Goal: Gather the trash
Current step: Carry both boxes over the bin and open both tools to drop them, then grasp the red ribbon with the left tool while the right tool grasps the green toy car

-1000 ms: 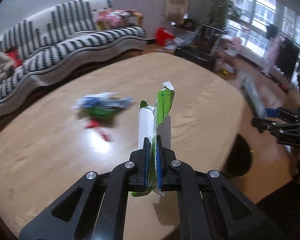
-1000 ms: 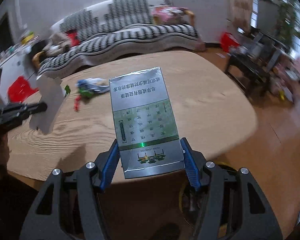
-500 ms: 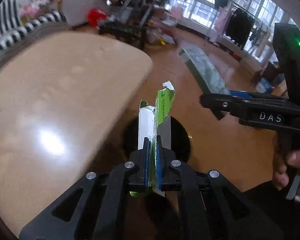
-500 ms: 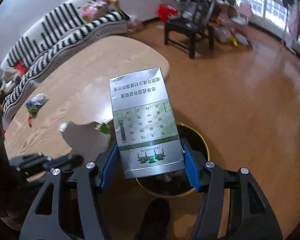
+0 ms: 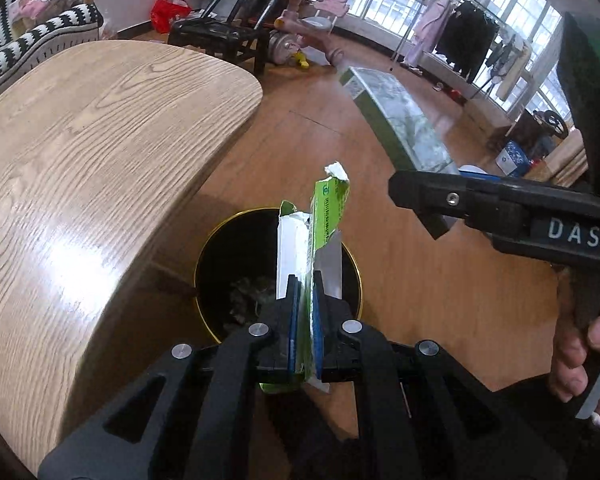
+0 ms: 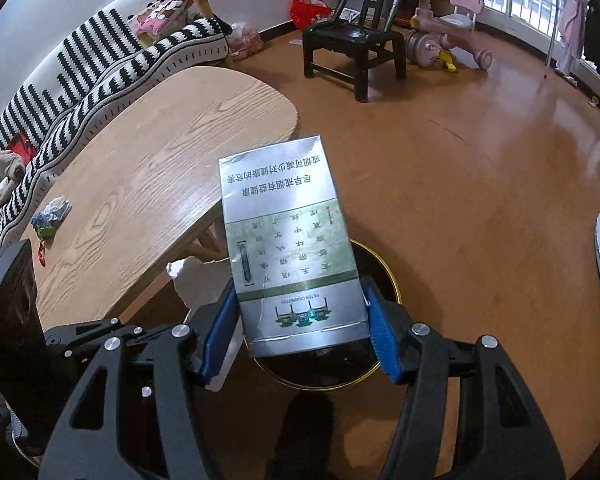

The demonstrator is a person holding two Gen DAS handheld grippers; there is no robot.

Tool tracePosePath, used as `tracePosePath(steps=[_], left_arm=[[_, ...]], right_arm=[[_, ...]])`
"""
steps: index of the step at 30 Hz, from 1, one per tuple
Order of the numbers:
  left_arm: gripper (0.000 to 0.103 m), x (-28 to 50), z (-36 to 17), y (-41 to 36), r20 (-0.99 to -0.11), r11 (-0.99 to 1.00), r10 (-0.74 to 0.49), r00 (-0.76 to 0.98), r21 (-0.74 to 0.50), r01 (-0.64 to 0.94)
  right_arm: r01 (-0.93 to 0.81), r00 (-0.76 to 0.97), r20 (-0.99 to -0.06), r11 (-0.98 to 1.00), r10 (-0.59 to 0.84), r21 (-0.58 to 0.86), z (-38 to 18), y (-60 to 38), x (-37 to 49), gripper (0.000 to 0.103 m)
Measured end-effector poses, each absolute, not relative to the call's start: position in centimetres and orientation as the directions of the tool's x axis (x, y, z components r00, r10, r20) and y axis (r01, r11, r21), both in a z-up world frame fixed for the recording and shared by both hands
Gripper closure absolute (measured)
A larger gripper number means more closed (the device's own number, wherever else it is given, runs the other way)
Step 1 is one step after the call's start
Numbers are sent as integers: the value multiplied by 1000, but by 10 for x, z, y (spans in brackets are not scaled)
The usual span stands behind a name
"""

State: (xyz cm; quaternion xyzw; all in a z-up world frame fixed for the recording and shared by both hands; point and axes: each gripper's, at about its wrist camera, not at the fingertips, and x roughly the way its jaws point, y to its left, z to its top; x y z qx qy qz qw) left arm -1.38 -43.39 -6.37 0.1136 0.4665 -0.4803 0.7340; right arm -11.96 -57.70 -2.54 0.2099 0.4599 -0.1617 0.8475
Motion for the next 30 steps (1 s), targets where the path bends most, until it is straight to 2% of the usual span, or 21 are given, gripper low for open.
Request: tracePosePath(steps=[7,9,10,11,12,13,14,17,19,23,30], left_arm=[[97,-15,-66,-443,-794,518,-599,102,-287,806],[95,-14,-68,-445,-794,527,-598,111,-285,801],[88,-13,-69,-446,-797,530,-594,111,-284,799],[72,-11,-68,-444,-797,534,-594,111,-287,795],[61,-11,-67,-443,-793,536,-599,111,-294,792],[41,-10,-64,-440,-786,542,-606,120,-299,786],[32,-10,-61,-437,-778,548,-614,134,-298,782],[23,-14,-53,-430,-772,553,-615,160,-278,786],[19,-15,-48,-421,-771,563,-612,177,-268,782],[13,-13,-34,-391,-761,579,-617,202,-264,771],[11,18,-10,-290,-732,727,-564,382,-220,650]], right_arm=[[480,515,-853,854,-88,201,-26,-578,-119,43],[487,512,-854,850,-91,201,-26,-578,-119,40],[491,510,-855,848,-96,198,-26,-579,-119,36],[500,510,-854,844,-107,193,-25,-580,-120,28],[502,514,-851,843,-111,193,-25,-581,-121,26],[503,521,-846,842,-113,197,-23,-582,-122,25],[505,522,-845,840,-114,198,-23,-582,-123,24],[505,519,-848,839,-108,202,-24,-580,-121,22],[496,523,-845,846,-110,197,-23,-577,-119,18],[464,542,-833,866,-110,188,-17,-565,-111,16],[345,583,-811,920,-54,187,-6,-516,-69,13]])
